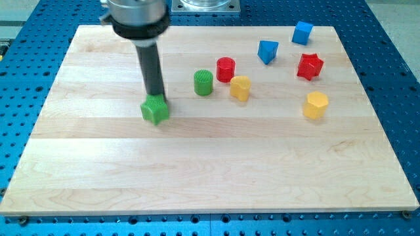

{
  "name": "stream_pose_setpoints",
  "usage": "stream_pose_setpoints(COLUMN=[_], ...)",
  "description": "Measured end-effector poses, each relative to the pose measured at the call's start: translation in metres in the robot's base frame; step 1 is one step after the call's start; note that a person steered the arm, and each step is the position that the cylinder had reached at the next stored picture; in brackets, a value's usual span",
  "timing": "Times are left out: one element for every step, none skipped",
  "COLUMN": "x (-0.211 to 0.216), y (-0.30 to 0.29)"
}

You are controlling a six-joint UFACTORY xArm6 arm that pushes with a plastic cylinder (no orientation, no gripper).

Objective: Slide the green star towards the center right side of the board

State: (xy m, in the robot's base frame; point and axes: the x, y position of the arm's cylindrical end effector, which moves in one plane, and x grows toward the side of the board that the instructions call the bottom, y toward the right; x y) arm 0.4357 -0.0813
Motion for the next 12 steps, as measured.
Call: stream_pose_setpoints(x=[-0.003, -0.008, 0.04, 0.043, 0.043, 0.077, 0.105, 0.089, 0.049, 0.088, 0.074, 0.05], y=[-0.03, -0.067, -0.083, -0.001, 0.108, 0.032, 0.078, 0.156, 0.192, 0.178, 0.144, 0.145])
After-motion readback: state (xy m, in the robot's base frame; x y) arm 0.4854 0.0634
